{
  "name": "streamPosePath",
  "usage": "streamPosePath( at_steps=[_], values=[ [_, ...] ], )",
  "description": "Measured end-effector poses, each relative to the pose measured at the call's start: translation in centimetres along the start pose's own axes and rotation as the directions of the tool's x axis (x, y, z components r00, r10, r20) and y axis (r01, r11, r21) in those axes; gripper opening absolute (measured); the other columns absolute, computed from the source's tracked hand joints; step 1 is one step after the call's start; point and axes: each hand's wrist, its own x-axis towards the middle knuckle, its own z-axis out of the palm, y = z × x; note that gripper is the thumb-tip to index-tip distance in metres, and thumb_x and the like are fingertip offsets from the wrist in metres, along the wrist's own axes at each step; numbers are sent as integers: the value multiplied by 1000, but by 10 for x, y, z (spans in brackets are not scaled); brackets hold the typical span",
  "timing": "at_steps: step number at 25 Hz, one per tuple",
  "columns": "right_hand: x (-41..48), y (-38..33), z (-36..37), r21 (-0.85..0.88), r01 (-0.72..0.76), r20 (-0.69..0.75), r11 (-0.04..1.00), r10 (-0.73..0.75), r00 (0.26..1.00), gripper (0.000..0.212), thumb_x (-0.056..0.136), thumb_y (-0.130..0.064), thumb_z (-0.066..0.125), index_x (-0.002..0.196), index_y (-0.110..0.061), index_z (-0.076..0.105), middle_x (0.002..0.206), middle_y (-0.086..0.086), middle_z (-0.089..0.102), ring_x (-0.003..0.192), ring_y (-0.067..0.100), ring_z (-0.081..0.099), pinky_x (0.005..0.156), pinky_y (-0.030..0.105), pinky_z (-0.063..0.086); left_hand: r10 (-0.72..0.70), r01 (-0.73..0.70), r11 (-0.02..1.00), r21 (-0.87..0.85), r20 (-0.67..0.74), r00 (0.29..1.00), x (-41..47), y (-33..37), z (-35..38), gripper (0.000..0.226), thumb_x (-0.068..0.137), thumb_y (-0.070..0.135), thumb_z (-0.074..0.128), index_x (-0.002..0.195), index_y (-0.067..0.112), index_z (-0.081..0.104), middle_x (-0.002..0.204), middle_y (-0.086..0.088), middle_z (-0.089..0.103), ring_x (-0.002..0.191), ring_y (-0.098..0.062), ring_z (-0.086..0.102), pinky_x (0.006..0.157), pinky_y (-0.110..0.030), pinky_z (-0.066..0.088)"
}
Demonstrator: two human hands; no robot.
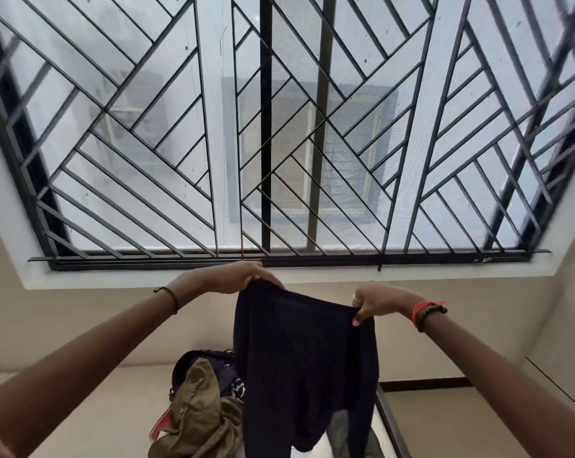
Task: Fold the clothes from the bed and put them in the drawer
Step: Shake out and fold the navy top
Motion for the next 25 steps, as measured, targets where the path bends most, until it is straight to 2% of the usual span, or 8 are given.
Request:
streamPosePath(
  at_steps=[4,7,10,12,15,19,22,25],
  values=[
    [5,15,0,-141,-39,-104,989,25,994,38,72,-34,78,54,-16,50,58,2,50,62,17,44,55,27,36,-16,4,990,141,83,996,0,-6,8,77,84,-16,26,125,45,50,112,1,52,108,-17,50,98,-35,42],
    [3,27,-1,-43,-28,-137,999,22,990,43,75,-34,77,46,-22,47,45,-8,46,48,6,45,48,20,31,-41,18,987,158,144,989,0,2,9,80,78,-19,25,133,34,47,112,4,56,100,-9,53,90,-15,42],
    [0,37,-1,283,40,-223,958,25,975,42,77,-26,77,43,-21,52,38,-11,46,45,1,46,55,18,38,-126,102,984,146,166,978,2,4,12,54,88,-14,27,127,12,54,116,-6,56,99,-13,49,74,-1,34],
    [-3,40,0,464,145,-288,874,-6,958,35,78,-13,76,49,-21,57,48,-10,47,52,3,47,60,22,44,-188,167,976,143,146,971,2,1,14,37,93,-7,30,119,3,54,104,-6,52,94,-15,45,66,-10,33],
    [-11,37,-1,649,243,-345,721,-5,938,17,77,3,72,81,-11,62,63,3,52,57,6,50,59,18,46,-241,231,968,97,119,963,2,-1,18,22,93,1,37,101,-1,58,90,-6,50,84,-16,43,65,-21,32],
    [-18,35,-3,752,273,-390,600,70,918,32,77,-2,74,103,-11,58,68,3,62,64,7,52,60,16,42,-299,297,954,39,78,951,-3,-2,21,26,92,36,54,81,12,50,77,-2,44,69,-12,37,60,-26,29],
    [-20,34,-1,851,312,-404,423,146,903,20,82,-7,70,98,-15,62,81,-2,65,80,6,57,73,21,44,-227,226,974,-20,-154,962,-2,-9,21,19,88,26,66,86,14,51,80,-3,52,73,-13,46,65,-25,36],
    [-22,29,-2,885,417,-450,206,156,879,15,89,-7,58,97,-17,67,89,-2,65,85,4,60,78,24,47,-218,89,937,-339,-366,905,-2,-2,13,20,81,2,71,86,14,56,80,-4,53,72,-14,49,69,-22,41]
  ],
)
